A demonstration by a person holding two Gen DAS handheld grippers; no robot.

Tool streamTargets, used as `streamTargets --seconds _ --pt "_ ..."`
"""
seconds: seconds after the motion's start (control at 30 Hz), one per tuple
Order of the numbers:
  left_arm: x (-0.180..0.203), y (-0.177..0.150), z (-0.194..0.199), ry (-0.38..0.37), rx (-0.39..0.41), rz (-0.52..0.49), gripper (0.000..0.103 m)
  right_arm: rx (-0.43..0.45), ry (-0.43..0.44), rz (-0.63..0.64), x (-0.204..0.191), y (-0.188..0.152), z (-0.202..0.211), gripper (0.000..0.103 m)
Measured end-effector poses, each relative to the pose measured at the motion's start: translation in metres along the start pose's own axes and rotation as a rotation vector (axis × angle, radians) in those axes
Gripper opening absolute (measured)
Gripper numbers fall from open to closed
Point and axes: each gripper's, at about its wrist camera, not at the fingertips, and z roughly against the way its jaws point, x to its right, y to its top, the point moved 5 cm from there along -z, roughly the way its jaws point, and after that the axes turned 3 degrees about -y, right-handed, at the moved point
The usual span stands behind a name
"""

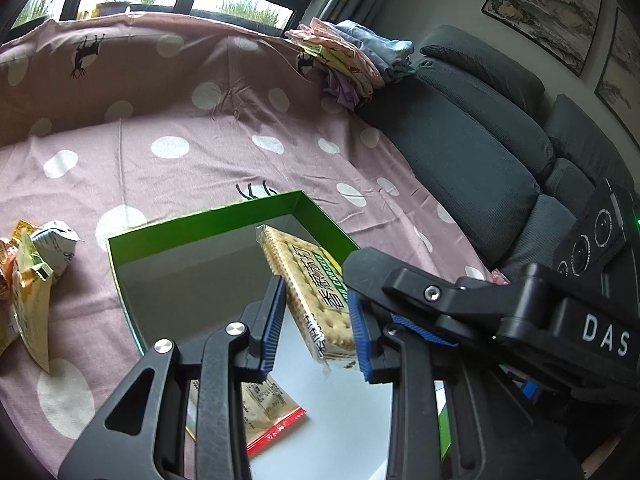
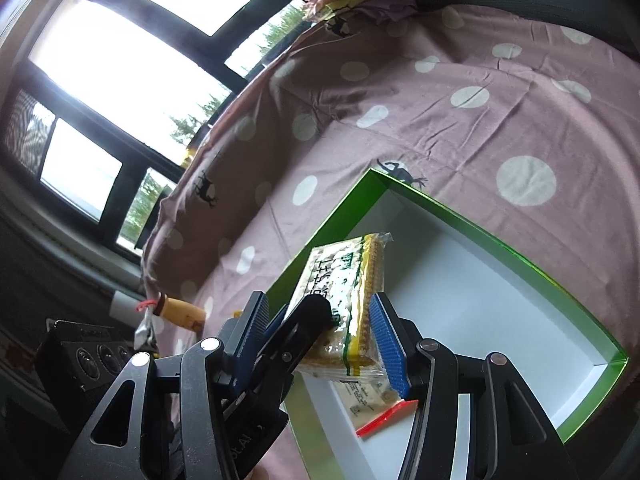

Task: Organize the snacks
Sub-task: 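Carry the SODA CRACKER pack with the right tool over the green box, then lower the cracker pack into the box and open the right tool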

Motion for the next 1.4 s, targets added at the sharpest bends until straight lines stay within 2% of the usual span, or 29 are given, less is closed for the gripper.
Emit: streamTargets --seconds 0.67,0.73,0.77,0.87,1.0,1.1,1.27,1.33,1.4 --pt "-0.006 -0.006 -0.015 -0.029 -0.065 0.055 0.032 -0.020 -0.041 -0.012 0.008 0.002 -0.007 0.056" --pt "-0.003 -0.008 -0.016 -0.085 -0.085 0.068 0.031 -0.033 0.008 -0.012 0.006 0.001 -0.009 0.056" --pt "-0.001 -0.009 -0.016 -0.102 -0.087 0.072 0.027 -0.042 0.032 -0.012 0.003 0.000 -0.009 0.057" --pt "0.002 -0.008 -0.014 -0.064 -0.071 0.034 0.027 -0.018 -0.033 0.026 0.001 0.000 -0.008 0.057" --pt "-0.004 -0.011 -0.017 -0.079 -0.095 0.072 0.027 -0.042 -0.010 0.002 0.004 -0.001 -0.013 0.057" --pt "-0.007 -0.011 -0.017 -0.056 -0.096 0.075 0.027 -0.024 -0.067 0.013 0.007 0.000 -0.013 0.057" --pt "-0.010 -0.010 -0.009 -0.048 -0.093 0.079 0.027 -0.011 -0.084 0.022 0.005 0.000 -0.010 0.057" --pt "-0.014 -0.008 -0.004 -0.055 -0.092 0.086 0.027 0.004 -0.100 0.023 0.003 0.000 -0.008 0.057" --pt "-0.022 -0.003 0.008 -0.088 -0.064 0.136 0.028 0.030 -0.122 0.027 0.002 0.001 -0.004 0.057"
